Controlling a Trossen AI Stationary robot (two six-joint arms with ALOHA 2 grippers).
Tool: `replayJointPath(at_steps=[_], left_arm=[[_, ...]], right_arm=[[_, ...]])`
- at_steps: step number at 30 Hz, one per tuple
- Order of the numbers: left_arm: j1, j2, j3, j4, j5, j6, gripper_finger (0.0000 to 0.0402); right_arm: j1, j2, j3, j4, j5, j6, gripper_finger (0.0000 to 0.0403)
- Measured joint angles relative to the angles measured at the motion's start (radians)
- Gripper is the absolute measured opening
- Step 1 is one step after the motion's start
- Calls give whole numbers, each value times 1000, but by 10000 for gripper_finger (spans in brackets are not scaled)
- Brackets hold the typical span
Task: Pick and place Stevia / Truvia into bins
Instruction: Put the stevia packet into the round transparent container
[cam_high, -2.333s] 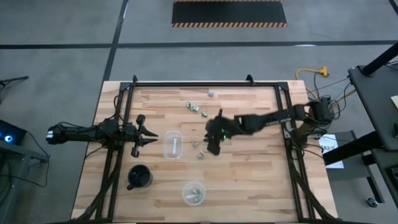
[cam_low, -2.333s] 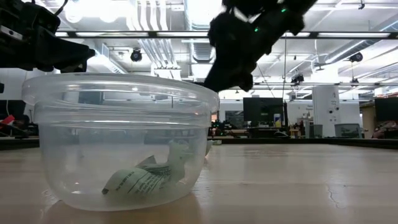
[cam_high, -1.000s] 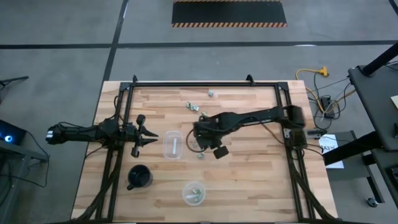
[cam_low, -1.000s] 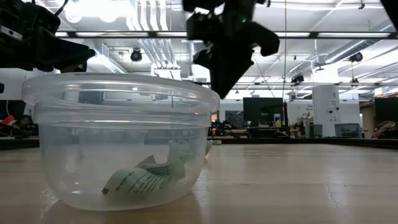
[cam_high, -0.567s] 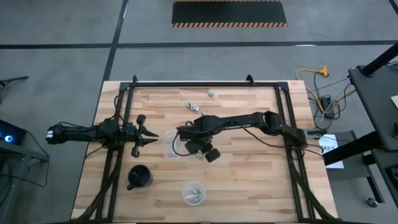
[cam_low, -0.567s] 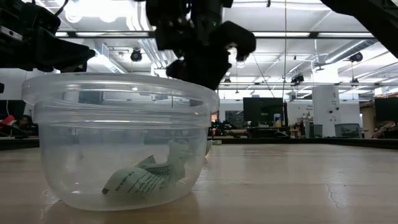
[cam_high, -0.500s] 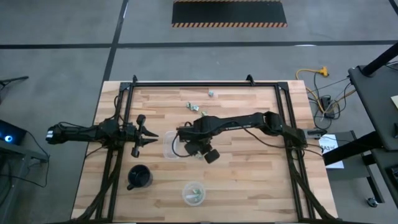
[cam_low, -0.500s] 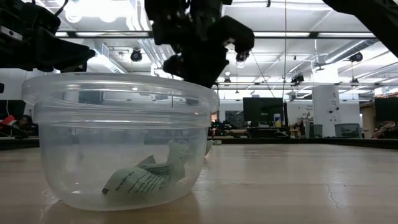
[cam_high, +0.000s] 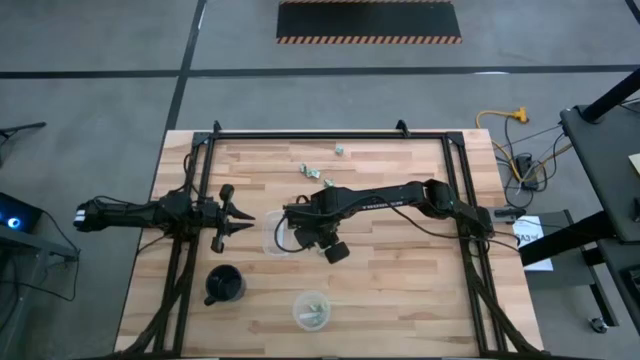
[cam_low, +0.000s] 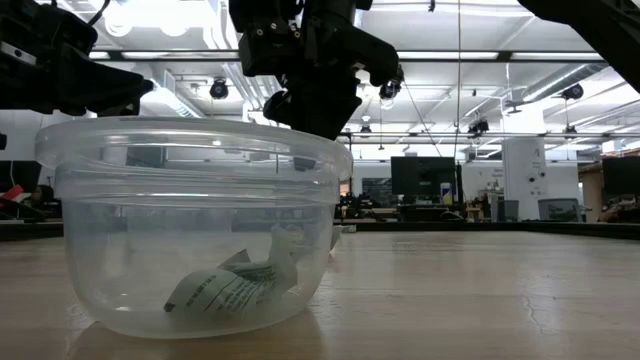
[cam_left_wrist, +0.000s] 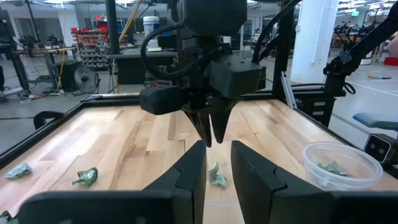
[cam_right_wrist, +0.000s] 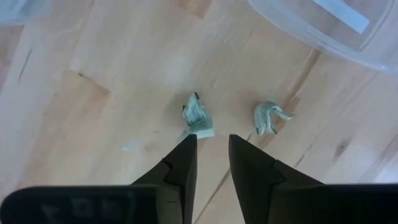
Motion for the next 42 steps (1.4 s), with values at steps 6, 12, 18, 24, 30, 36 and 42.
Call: replayJointPath(at_steps=[6, 12, 18, 24, 30, 36, 42], left_arm=[[0, 0, 0, 0, 0, 0, 57], [0, 0, 0, 0, 0, 0, 57], [0, 0, 0, 0, 0, 0, 57], [0, 0, 0, 0, 0, 0, 57], [0, 0, 0, 0, 0, 0, 57], [0, 0, 0, 0, 0, 0, 57], [0, 0, 0, 0, 0, 0, 57]], right_arm=[[0, 0, 0, 1, 0, -22, 88], [0, -1, 0, 6, 0, -19, 81], [0, -1, -12, 9, 0, -23, 75], [0, 0, -75, 54, -2, -45, 81], [0, 1, -166, 155, -9, -53, 89], [0, 1, -252, 230, -60, -56, 98], [0, 0, -326, 298, -64, -54, 103]])
